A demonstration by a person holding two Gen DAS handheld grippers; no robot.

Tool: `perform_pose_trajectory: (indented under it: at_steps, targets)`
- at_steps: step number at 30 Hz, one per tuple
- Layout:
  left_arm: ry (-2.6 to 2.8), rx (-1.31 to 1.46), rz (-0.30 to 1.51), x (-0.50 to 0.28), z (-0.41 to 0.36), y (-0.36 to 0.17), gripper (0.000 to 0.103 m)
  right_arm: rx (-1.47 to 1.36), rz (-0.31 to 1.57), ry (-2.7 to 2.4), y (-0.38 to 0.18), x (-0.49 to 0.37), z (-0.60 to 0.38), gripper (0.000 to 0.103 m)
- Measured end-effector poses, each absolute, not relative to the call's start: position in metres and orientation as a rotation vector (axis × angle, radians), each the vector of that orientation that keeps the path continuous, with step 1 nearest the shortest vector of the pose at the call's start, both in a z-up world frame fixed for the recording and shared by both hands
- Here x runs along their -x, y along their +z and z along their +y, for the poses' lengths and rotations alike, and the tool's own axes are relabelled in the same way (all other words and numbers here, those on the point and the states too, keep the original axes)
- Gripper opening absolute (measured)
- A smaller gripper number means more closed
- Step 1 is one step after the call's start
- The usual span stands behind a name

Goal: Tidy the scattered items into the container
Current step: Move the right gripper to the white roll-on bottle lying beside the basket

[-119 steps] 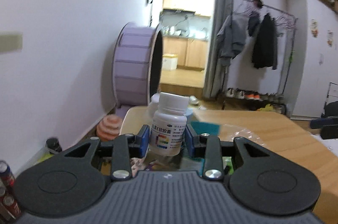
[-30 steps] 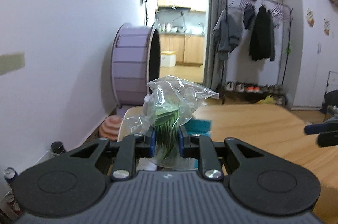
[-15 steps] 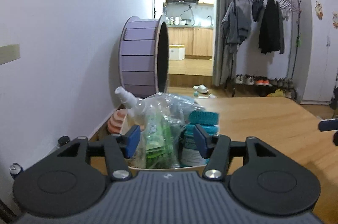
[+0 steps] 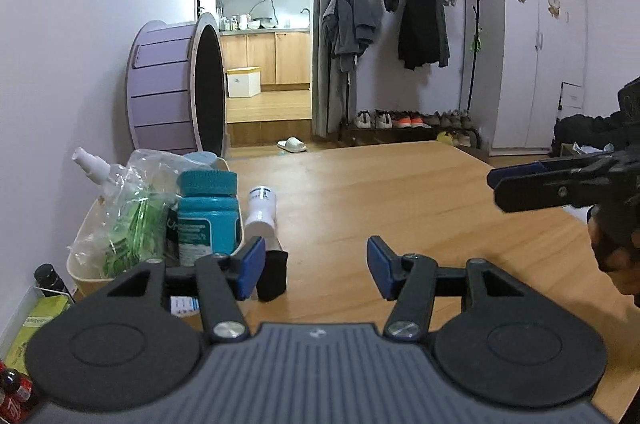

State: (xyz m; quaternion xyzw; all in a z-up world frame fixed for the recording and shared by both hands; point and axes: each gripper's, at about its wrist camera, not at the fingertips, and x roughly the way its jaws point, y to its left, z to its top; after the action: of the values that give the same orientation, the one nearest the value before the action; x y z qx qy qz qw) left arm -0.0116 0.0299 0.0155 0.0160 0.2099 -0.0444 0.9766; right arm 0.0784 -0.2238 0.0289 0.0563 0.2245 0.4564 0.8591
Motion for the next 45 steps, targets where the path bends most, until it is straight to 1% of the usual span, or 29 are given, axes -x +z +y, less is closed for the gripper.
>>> perform_pose_trajectory:
  at_steps: [5, 14, 16, 18, 20, 21, 22, 26, 28, 31, 34, 37, 39, 40, 42, 45]
  targets:
    - [-0.052, 0.007, 0.473, 0.007, 0.044, 0.01, 0.055, -0.076, 0.509, 0.945, 0.023, -0.081, -0.212, 0.103]
    - [-0.047, 0.096, 0.383, 0.031, 0.072, 0.024, 0.055, 0.051, 0.532, 1.006, 0.014, -0.079, -0.174, 0.103]
    - [-0.029, 0.1, 0.37, 0.032, 0.079, 0.026, 0.055, 0.086, 0.547, 1.026, 0.013, -0.08, -0.161, 0.1]
    - [-0.011, 0.11, 0.367, 0.033, 0.085, 0.026, 0.055, 0.113, 0.57, 1.051, 0.01, -0.083, -0.147, 0.092]
    - [0.003, 0.129, 0.367, 0.034, 0.092, 0.025, 0.055, 0.132, 0.595, 1.065, 0.007, -0.087, -0.136, 0.079]
    - [0.004, 0.141, 0.368, 0.035, 0.095, 0.026, 0.055, 0.141, 0.605, 1.07, 0.006, -0.088, -0.132, 0.076]
    - [0.006, 0.152, 0.369, 0.035, 0.098, 0.026, 0.055, 0.15, 0.616, 1.074, 0.004, -0.09, -0.127, 0.07]
    - [0.012, 0.171, 0.354, 0.038, 0.104, 0.029, 0.055, 0.171, 0.633, 1.064, 0.0, -0.098, -0.106, 0.07]
    - [0.012, 0.181, 0.344, 0.04, 0.106, 0.031, 0.055, 0.17, 0.632, 1.081, -0.001, -0.102, -0.098, 0.069]
    - [0.013, 0.191, 0.335, 0.041, 0.109, 0.033, 0.055, 0.162, 0.65, 1.099, -0.003, -0.108, -0.085, 0.06]
    - [0.018, 0.198, 0.341, 0.041, 0.11, 0.034, 0.055, 0.201, 0.659, 1.094, -0.01, -0.113, -0.071, 0.047]
    - [0.019, 0.21, 0.352, 0.04, 0.112, 0.033, 0.055, 0.177, 0.668, 1.078, -0.016, -0.12, -0.067, 0.046]
    - [0.022, 0.21, 0.352, 0.04, 0.112, 0.033, 0.055, 0.158, 0.678, 1.081, -0.021, -0.124, -0.066, 0.031]
    - [0.026, 0.212, 0.346, 0.041, 0.113, 0.034, 0.055, 0.151, 0.683, 1.078, -0.023, -0.125, -0.065, 0.021]
    - [0.034, 0.225, 0.336, 0.043, 0.117, 0.036, 0.055, 0.13, 0.687, 1.078, -0.024, -0.125, -0.069, 0.02]
    - [0.059, 0.247, 0.314, 0.047, 0.123, 0.039, 0.055, 0.105, 0.664, 1.075, -0.016, -0.121, -0.08, 0.015]
